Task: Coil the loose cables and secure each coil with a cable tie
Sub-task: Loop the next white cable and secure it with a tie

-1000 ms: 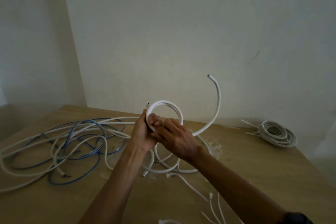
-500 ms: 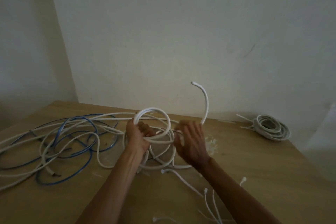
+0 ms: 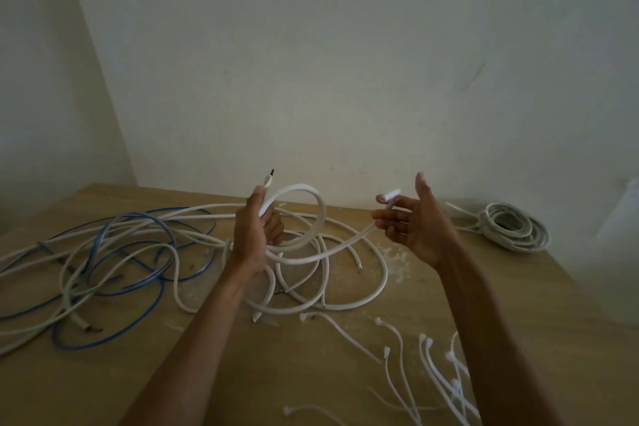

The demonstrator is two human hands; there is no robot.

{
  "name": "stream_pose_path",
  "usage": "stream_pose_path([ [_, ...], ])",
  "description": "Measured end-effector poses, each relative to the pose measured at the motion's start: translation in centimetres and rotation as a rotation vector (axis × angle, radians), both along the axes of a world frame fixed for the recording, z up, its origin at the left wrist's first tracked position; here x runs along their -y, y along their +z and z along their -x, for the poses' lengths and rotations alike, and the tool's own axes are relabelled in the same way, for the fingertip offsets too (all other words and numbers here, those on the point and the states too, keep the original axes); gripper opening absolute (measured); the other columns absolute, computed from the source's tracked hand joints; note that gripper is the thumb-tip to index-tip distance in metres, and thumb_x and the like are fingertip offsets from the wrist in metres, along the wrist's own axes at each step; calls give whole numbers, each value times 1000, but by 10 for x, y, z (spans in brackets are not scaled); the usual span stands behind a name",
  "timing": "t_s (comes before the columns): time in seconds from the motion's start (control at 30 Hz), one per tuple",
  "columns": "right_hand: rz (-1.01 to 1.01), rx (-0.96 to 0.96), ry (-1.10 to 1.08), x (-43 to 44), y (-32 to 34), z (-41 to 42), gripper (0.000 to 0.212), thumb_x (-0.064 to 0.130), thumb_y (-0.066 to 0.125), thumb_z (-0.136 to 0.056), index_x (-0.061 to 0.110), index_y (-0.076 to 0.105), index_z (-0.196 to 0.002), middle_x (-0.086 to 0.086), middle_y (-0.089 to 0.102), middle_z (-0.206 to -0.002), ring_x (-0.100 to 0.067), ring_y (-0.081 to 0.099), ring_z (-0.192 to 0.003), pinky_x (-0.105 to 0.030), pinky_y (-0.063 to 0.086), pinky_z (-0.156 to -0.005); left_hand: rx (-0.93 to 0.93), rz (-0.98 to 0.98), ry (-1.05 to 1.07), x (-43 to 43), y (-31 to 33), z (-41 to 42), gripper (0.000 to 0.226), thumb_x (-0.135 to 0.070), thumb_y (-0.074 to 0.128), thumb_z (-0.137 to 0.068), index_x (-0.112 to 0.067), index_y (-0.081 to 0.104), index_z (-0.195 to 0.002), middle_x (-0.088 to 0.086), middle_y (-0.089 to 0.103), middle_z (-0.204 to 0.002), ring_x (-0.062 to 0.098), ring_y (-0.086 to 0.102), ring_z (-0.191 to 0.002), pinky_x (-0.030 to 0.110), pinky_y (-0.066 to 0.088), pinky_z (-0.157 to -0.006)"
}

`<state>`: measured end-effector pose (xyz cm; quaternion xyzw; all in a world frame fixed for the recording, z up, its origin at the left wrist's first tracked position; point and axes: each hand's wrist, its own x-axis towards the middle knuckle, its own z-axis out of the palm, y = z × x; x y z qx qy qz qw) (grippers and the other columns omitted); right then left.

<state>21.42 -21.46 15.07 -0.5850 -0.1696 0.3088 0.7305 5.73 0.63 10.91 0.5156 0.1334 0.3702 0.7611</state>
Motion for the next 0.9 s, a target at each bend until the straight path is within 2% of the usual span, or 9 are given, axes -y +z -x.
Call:
stream_pose_path([
  [0.1,-37,-144,25,-7,-3,6,33,31,55,-102,1,67,-105,-18,71,-93,-21,69,-71,-25,57,-56,-62,-411,101,6,5,6,58,-53,42,-97,-25,35,-46,-6,24,-44,13,20,-41,32,15,-49],
  [0.17,-121,-296,83,-14,-10,9,22,10,53,-100,-7,65,-108,-20,71,-92,-18,70,-65,-22,56,-53,-116,-664,195,13,7,9,58,-55,38,-98,-26,34,-48,-6,27,-45,13,24,-42,32,18,-49],
  [0.27,-226,-557,127,-21,-28,1,21,0,66,-82,-11,60,-99,-3,52,-54,-6,47,-34,-14,39,-33,-92,-818,307,19,11,10,54,-50,36,-100,-27,31,-52,-9,27,-46,6,26,-43,29,19,-48],
  [0.37,-286,-726,110,-23,-40,-6,18,9,51,-96,-7,54,-102,4,39,-45,-5,31,-25,-13,20,-29,11,-922,383,23,18,10,48,-36,38,-103,-36,27,-57,-8,27,-45,3,24,-43,22,17,-48],
  [0.5,-296,-758,80,-27,-41,-2,40,27,30,-110,-6,51,-106,2,41,-46,-5,31,-26,-13,20,-28,71,-982,454,27,18,7,46,-27,38,-104,-38,26,-62,-14,22,-48,2,25,-43,19,16,-49],
  [0.57,-289,-689,21,-30,-42,4,52,35,26,-111,-9,53,-114,4,38,-44,-4,28,-26,-15,20,-27,64,-939,480,28,16,7,46,-30,38,-104,-36,27,-61,-13,24,-48,2,25,-43,21,17,-48],
  [0.73,-368,-349,-87,-28,-13,28,37,25,37,-109,-1,62,-102,7,41,-49,-4,31,-33,-16,25,-30,20,-735,419,35,7,1,55,-46,36,-103,-21,30,-54,-1,27,-47,12,26,-43,36,20,-46],
  [0.8,-333,-5,-118,-26,4,52,32,24,45,-107,2,69,-104,1,61,-66,-5,44,-45,-16,34,-39,4,-599,387,46,5,-3,62,-53,35,-101,-12,36,-54,8,30,-47,21,28,-44,37,22,-47],
  [0.9,-206,552,-129,-33,14,94,21,16,52,-104,8,71,-108,-5,76,-94,-15,67,-67,-22,51,-55,20,-302,291,60,15,-7,61,-59,35,-101,-20,41,-54,7,32,-50,21,31,-50,35,27,-54],
])
